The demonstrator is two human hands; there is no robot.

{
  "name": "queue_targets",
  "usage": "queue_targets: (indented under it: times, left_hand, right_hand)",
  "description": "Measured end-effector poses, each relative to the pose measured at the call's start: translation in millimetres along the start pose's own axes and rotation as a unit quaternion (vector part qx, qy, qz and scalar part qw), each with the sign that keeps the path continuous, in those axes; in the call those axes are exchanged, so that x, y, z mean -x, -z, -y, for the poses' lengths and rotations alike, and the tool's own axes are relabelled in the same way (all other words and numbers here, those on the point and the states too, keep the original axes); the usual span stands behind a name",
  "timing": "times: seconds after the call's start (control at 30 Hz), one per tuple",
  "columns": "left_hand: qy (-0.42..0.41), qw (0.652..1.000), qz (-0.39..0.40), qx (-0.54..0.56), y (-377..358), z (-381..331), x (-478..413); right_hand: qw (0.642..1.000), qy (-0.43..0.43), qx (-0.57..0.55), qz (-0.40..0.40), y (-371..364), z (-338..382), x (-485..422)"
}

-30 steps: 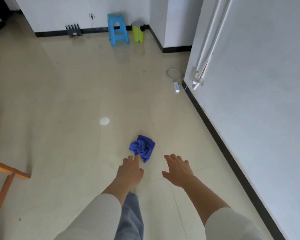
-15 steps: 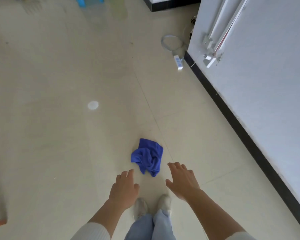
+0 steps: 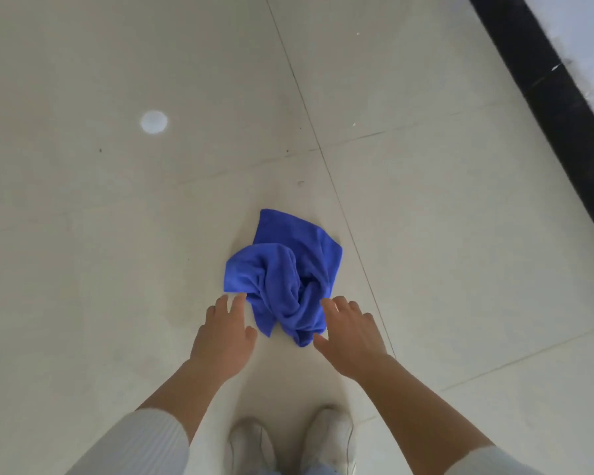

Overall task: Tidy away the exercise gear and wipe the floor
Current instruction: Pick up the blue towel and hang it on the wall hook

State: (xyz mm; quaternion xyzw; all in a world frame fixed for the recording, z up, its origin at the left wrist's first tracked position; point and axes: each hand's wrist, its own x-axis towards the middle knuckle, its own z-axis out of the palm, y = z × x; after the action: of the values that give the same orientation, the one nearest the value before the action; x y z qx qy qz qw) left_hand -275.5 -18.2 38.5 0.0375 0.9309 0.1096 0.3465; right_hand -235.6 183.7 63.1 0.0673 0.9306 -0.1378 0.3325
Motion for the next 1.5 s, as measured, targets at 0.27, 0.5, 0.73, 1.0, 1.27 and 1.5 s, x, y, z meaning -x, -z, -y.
queue_targets:
  times: [0.27, 0.5, 0.73, 1.0, 1.27, 1.5]
  left_hand:
    - [-0.074, 0.986, -0.051, -0.142, -46.3, 8.4, -102.6]
    - [-0.081, 0.986, -0.083, 0.119, 24.3, -22.9, -43.5]
    - [-0.127, 0.967, -0.104, 0.196, 189.2, -89.8, 110.3]
    - [-0.182, 0.950, -0.104, 0.231, 369.7, -159.5, 302.9]
    - [-0.345, 0.909, -0.092, 0.217, 452.0, -214.8, 411.3]
    - [-0.507, 0.847, -0.082, 0.138, 485.1, -300.6, 482.1]
  right_hand:
    - [0.999, 0.021, 0.045, -0.019, -65.0, -22.7, -86.0]
    - [0.947, -0.086, -0.296, -0.089, 12.5, -8.1, -24.8]
    - [0.920, -0.095, -0.352, -0.142, 187.7, 30.0, 133.9]
    - [0.877, -0.115, -0.403, -0.235, 368.4, 69.5, 339.9]
    - [0.734, -0.187, -0.540, -0.367, 427.9, 73.8, 488.4]
    - [0.614, -0.187, -0.618, -0.453, 440.6, 47.9, 613.6]
